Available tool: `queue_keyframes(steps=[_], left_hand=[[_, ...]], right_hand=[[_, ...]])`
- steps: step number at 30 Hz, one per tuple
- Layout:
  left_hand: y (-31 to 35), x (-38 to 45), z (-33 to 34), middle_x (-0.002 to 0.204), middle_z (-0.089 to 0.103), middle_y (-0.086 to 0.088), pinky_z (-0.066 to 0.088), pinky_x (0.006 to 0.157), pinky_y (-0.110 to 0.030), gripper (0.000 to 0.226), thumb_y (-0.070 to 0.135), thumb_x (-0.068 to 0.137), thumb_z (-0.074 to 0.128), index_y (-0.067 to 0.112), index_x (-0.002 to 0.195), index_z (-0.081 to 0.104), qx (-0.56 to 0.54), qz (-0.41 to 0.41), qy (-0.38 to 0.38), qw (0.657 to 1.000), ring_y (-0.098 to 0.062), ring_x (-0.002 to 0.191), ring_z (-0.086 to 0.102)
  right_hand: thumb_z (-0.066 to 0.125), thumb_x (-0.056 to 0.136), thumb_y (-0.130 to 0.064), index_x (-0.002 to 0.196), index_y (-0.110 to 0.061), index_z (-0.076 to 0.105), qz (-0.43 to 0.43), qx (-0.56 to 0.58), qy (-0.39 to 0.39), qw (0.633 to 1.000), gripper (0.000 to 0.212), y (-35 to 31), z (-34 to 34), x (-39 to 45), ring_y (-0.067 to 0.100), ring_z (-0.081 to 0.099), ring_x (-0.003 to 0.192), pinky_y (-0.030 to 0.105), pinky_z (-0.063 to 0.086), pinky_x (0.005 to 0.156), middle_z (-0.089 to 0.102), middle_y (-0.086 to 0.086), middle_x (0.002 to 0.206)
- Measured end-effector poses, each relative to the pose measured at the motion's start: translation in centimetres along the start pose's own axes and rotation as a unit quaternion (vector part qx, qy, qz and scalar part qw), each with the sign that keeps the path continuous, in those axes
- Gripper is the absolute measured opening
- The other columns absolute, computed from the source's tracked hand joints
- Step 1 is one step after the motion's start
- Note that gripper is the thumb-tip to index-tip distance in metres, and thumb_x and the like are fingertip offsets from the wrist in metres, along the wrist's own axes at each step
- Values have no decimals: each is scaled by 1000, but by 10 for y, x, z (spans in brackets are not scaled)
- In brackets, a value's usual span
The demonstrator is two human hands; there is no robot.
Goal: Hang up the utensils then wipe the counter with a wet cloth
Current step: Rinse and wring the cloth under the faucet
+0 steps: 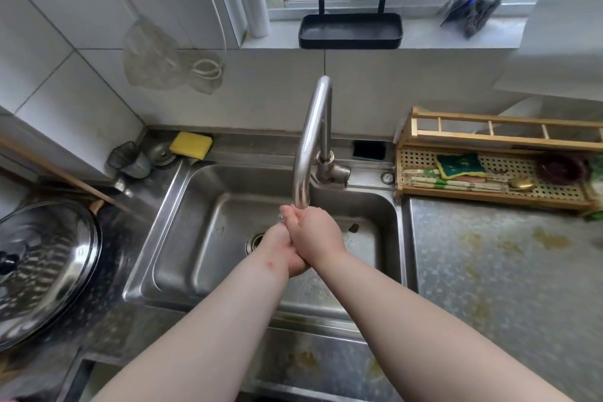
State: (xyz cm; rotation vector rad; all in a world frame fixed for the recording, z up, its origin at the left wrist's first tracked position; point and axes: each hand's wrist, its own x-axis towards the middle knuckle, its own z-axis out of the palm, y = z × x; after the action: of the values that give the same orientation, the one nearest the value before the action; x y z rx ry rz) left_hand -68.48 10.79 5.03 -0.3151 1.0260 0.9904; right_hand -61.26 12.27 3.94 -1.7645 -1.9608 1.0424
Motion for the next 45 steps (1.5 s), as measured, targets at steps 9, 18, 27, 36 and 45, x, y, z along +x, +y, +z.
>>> queue_keyframes(steps=[9, 18, 27, 36, 45], left_hand=[[5, 11, -6, 98, 63, -22, 38, 107, -34, 28, 21, 102, 47, -3, 115, 57, -57, -22, 40, 997, -24, 128, 49], [11, 16, 2, 123, 68, -17, 53, 97, -45, 36, 11, 99, 42, 6, 128, 63, -3, -29, 25, 999, -33, 114, 64], [10, -5, -1, 115, 69, -17, 61, 74, -47, 32, 37, 94, 60, 12, 112, 68, 50, -21, 11, 998, -33, 100, 66], [9, -19, 15, 91, 67, -16, 52, 67, -33, 24, 26, 70, 71, 5, 82, 74, 64, -32, -55, 996, -26, 80, 60], [13, -11, 7, 102, 62, -12, 53, 63, -30, 30, 22, 69, 73, 15, 97, 64, 19, -19, -40, 999, -24, 83, 57]], right_hand=[[41, 100, -26, 101, -14, 60, -28, -13, -64, 997, 22, 0, -11, 10, 33, 56, 84, 30, 36, 70, 68, 12, 99], [38, 91, -55, 112, -40, 64, 75, 231, 60, 968, 36, 37, -25, 28, 28, 53, 119, 50, 43, 104, 62, 3, 121], [50, 98, -23, 157, -21, 32, 243, 341, 24, 908, 61, 63, -46, 57, 29, 47, 133, 46, 40, 112, 45, 8, 153], [48, 100, -14, 157, -21, 28, 247, 409, 32, 878, 61, 63, -31, 71, 23, 67, 101, 45, 56, 97, 56, 9, 133], [45, 101, -13, 147, -20, 42, 251, 418, 41, 872, 47, 65, -24, 70, 27, 70, 98, 45, 58, 92, 54, 10, 135]])
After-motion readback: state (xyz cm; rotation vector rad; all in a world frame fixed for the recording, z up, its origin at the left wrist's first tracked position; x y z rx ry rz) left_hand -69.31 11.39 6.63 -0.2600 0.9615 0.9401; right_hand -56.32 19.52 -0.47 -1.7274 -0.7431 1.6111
